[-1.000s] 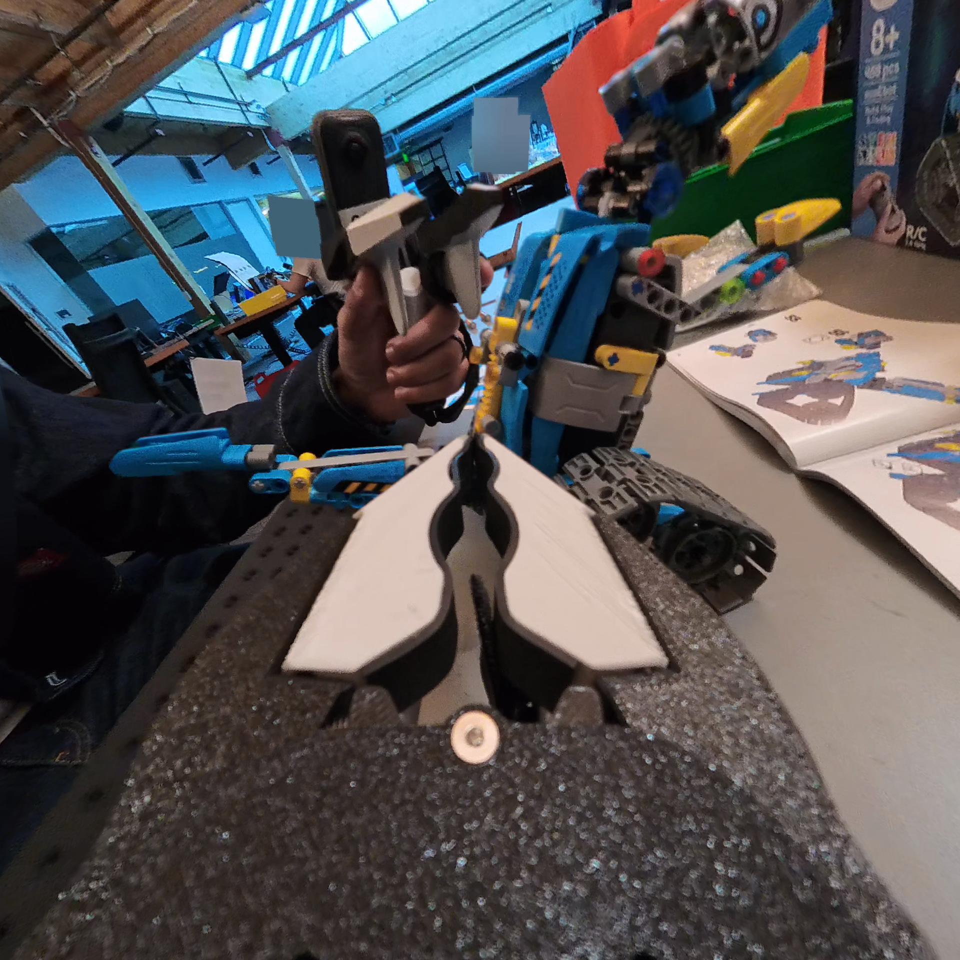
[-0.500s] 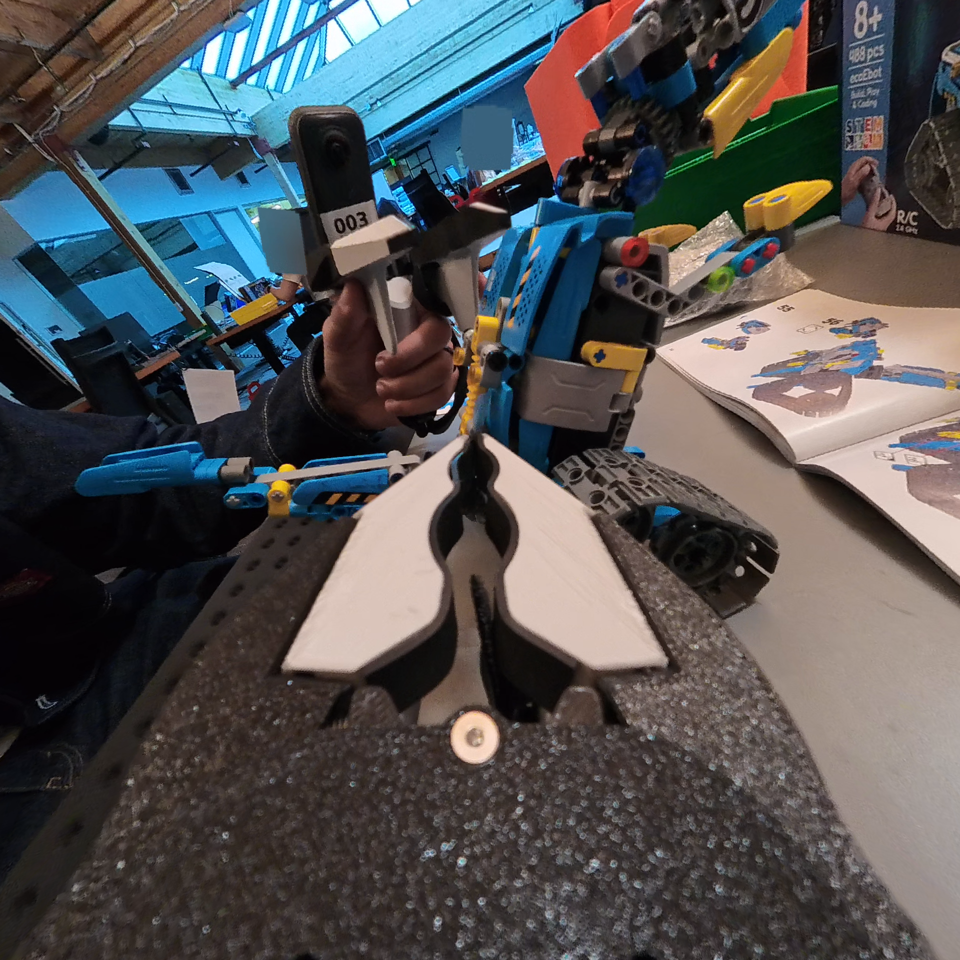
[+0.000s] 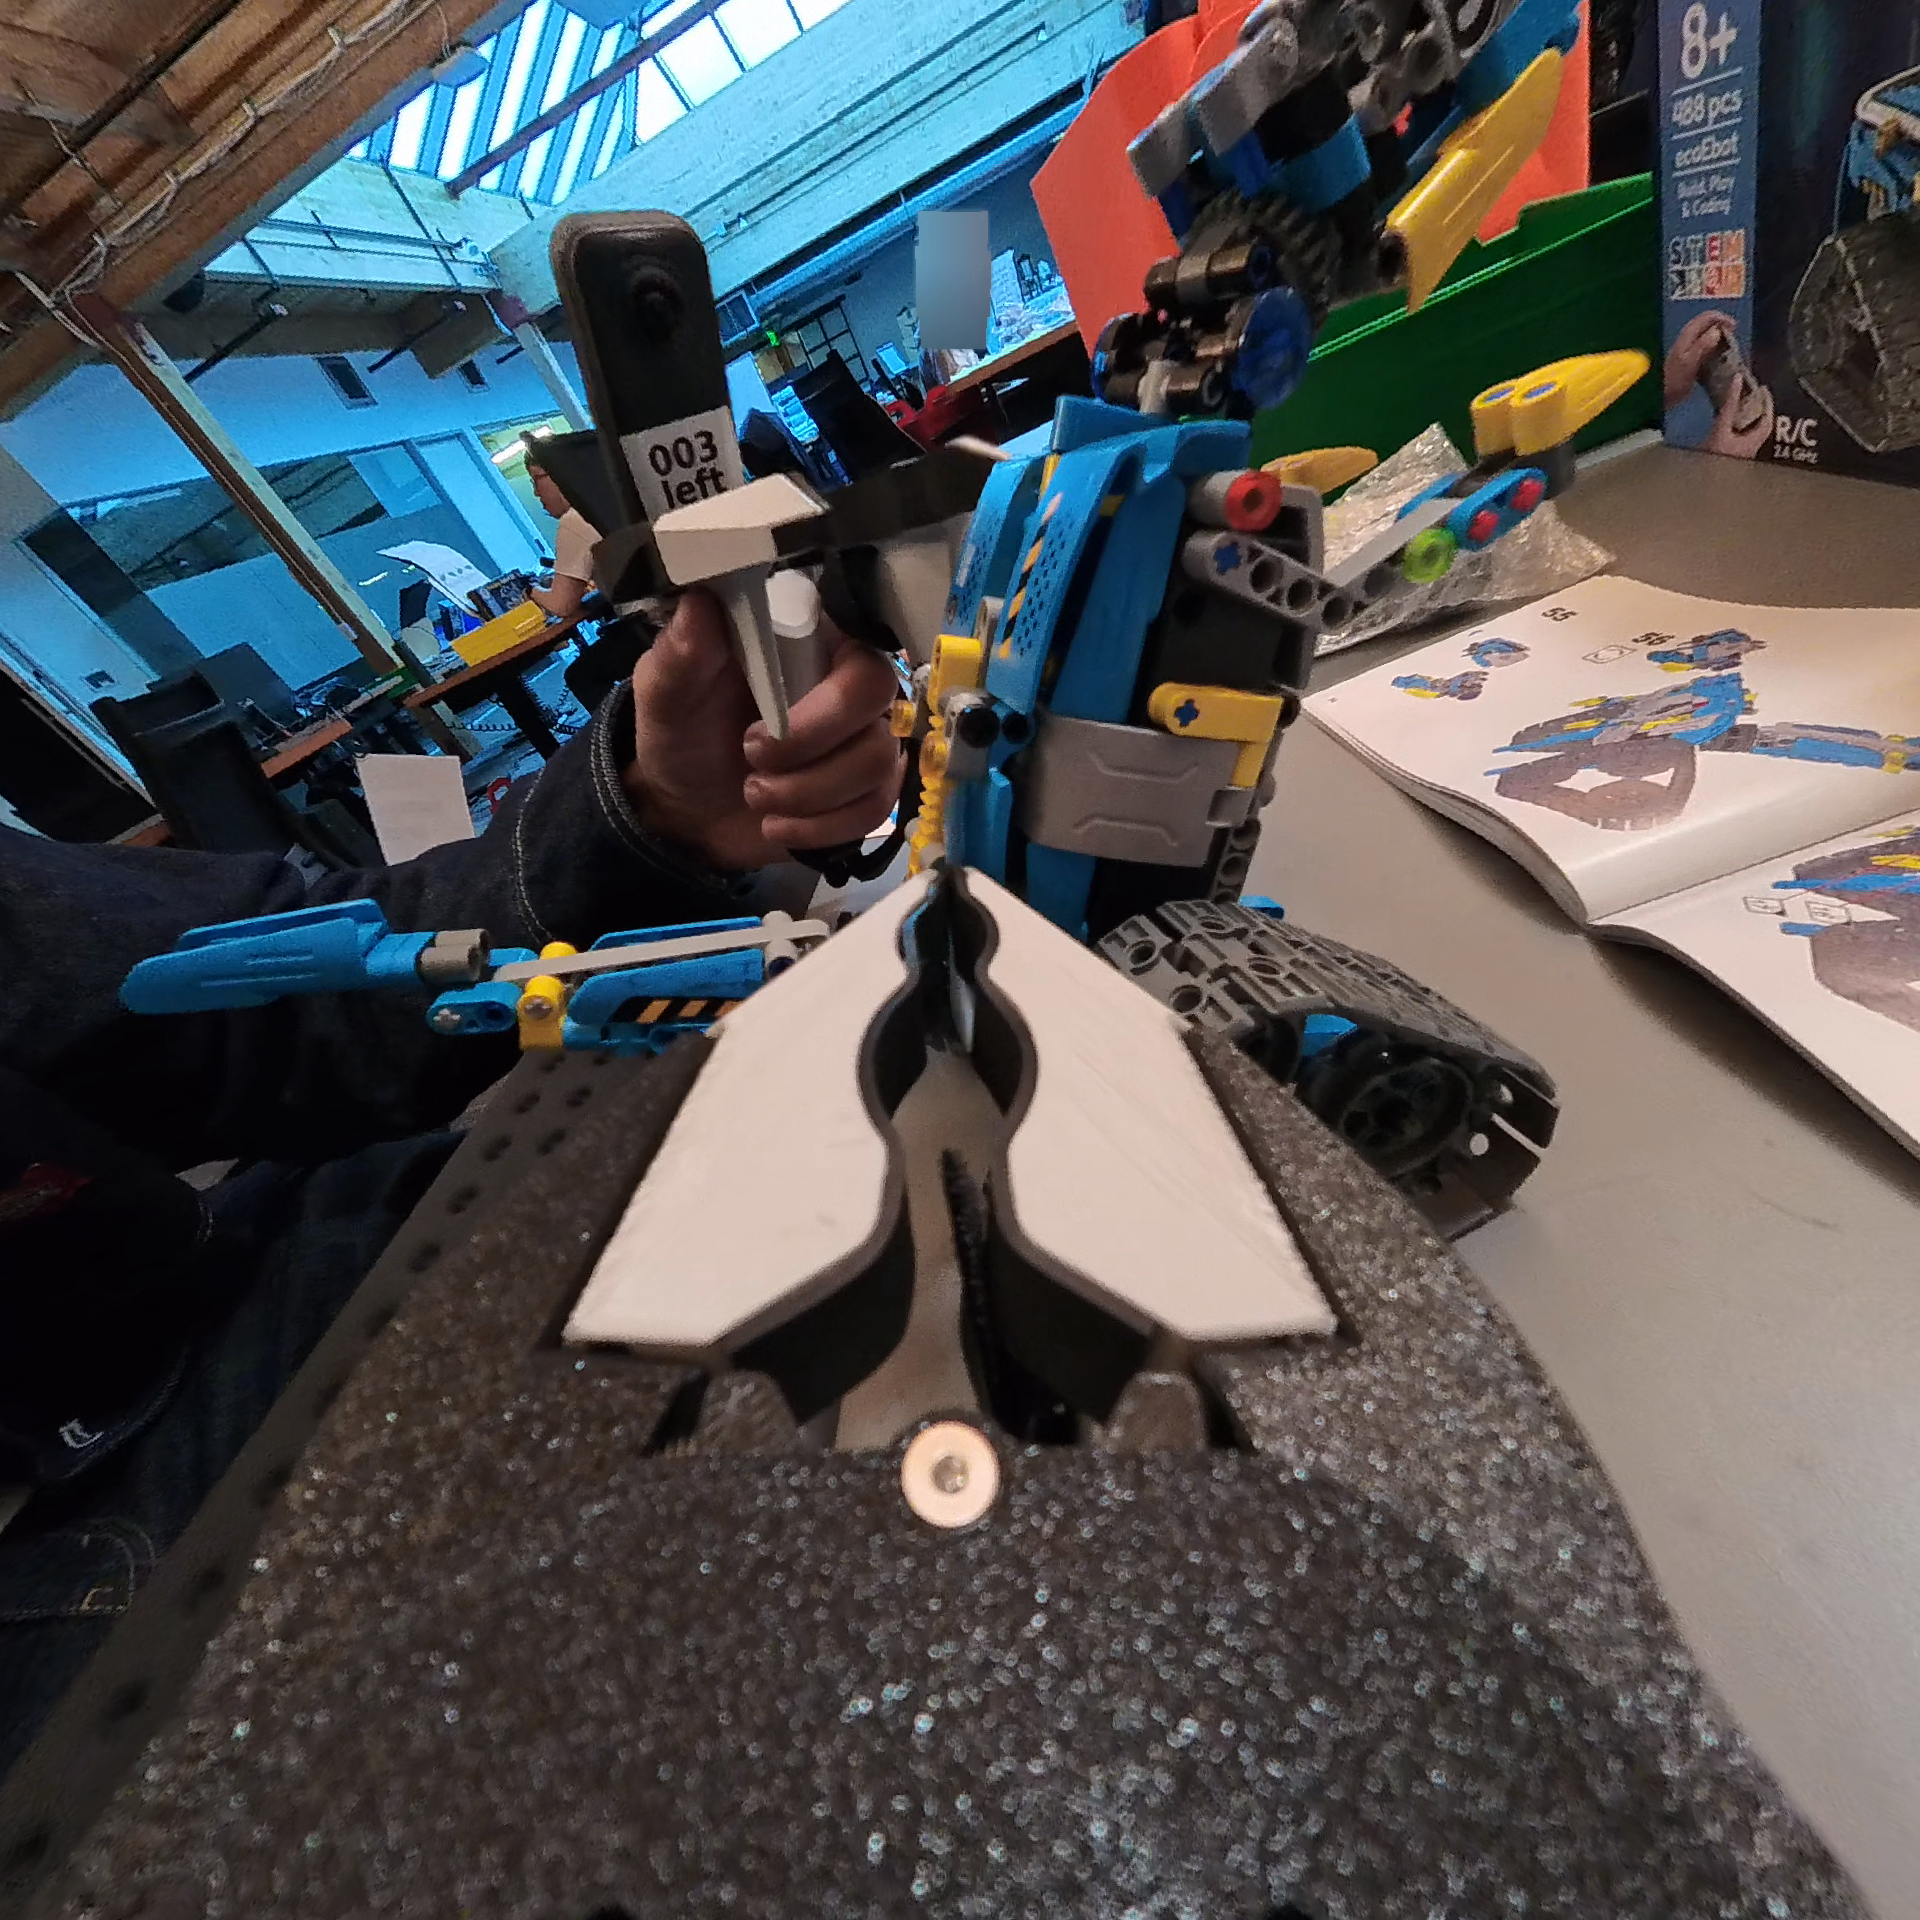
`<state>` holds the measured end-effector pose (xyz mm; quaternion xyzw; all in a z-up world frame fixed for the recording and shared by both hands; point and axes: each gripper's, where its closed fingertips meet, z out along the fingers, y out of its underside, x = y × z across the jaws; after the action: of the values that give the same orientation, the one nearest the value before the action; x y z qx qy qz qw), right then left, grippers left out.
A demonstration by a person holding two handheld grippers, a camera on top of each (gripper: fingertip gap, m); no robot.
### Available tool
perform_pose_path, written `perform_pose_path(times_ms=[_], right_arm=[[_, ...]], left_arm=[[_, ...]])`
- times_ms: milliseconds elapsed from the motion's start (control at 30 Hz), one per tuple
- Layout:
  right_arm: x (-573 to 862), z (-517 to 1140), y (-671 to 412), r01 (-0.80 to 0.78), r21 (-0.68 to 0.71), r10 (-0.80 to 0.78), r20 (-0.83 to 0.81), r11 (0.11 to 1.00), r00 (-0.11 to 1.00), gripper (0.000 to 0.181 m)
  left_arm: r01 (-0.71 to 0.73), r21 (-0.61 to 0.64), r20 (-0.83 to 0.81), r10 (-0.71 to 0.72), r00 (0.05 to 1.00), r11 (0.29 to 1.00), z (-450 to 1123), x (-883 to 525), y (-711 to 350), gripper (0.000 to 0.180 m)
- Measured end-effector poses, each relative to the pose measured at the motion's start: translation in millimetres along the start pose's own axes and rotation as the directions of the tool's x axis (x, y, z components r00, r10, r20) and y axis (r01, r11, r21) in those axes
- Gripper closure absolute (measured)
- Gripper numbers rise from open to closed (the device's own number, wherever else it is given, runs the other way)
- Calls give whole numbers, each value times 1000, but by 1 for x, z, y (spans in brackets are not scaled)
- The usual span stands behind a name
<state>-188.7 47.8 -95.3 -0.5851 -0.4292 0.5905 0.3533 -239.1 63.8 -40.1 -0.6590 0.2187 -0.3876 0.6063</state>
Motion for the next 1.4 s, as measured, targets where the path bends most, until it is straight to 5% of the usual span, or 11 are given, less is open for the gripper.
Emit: perform_pose_path(times_ms=[733,1033,1400], right_arm=[[0,-2,3,26,-26,-27,-20,999,999,181],[6,-5,-3,65,-5,-65,-72,998,995,181],[0,-1,3,107,-46,-111,-79,993,991,181]], left_arm=[[-26,-4,6,26,1000,1000,-5,3,-1,136],[-257,-91,-51,253,966,962,3,31,19,157],[-289,-101,-69,284,956,952,4,35,23,166]])
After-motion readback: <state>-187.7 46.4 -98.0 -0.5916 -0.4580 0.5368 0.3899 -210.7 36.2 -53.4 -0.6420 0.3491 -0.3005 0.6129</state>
